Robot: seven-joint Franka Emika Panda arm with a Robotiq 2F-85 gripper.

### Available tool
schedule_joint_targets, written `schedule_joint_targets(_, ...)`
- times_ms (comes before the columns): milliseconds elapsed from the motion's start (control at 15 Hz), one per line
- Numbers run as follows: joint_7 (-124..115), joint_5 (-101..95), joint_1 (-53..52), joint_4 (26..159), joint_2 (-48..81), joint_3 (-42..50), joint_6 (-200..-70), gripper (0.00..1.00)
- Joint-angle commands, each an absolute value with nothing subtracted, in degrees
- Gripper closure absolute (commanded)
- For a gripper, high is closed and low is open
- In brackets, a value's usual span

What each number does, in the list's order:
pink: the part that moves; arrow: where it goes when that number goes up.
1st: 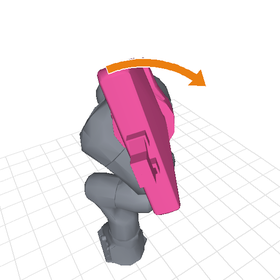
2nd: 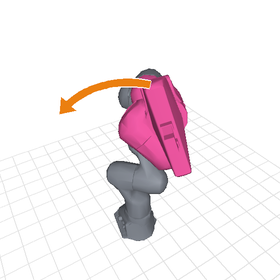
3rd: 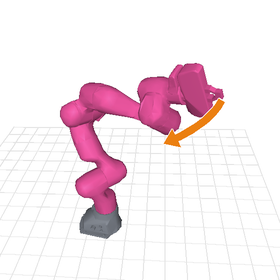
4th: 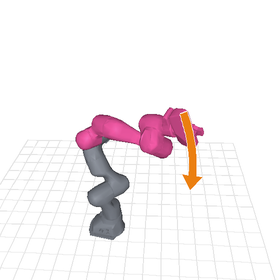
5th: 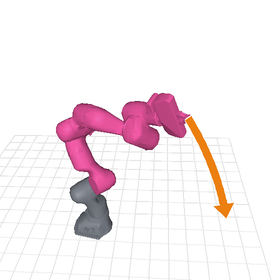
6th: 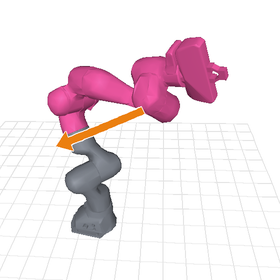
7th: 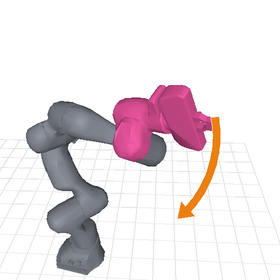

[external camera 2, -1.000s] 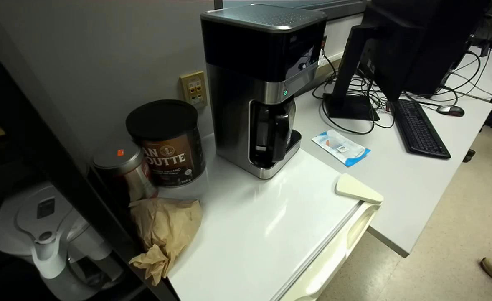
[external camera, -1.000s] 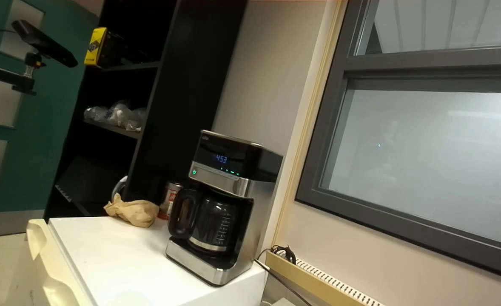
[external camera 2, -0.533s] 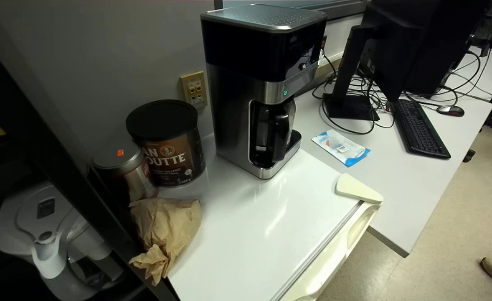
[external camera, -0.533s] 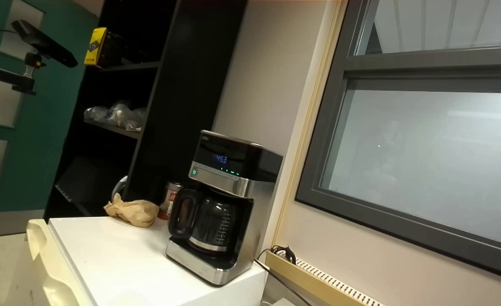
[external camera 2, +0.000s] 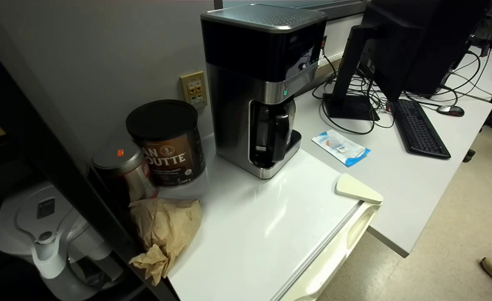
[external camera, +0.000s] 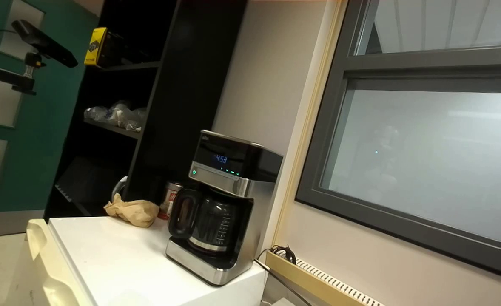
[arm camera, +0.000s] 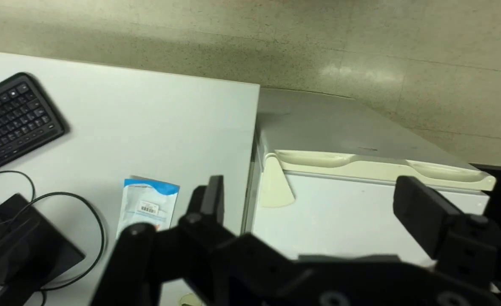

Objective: Press a button on the coffee maker

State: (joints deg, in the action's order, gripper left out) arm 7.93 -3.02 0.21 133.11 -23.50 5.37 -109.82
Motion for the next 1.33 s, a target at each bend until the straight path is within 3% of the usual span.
schedule_joint_targets(0, 7.9, -9.8, 1.4, 131.3, -16.8, 3.2, -116.1, 0.00)
schedule_joint_targets(267, 7.5, -16.1, 1.6, 130.7, -10.7, 2.6, -125.5, 0.00)
schedule_joint_targets(333, 7.7, -17.1, 1.6, 130.3, -8.8, 2.6, -128.2, 0.25)
schedule_joint_targets(467, 7.8, -19.3, 1.7, 130.0, -5.8, 2.6, -134.6, 0.32)
schedule_joint_targets(1000, 5.2, -28.4, 1.8, 125.7, 7.1, 3.3, -156.1, 0.94)
schedule_joint_targets(1267, 3.9, -30.6, 0.7, 122.4, 12.7, 4.3, -163.4, 1.00)
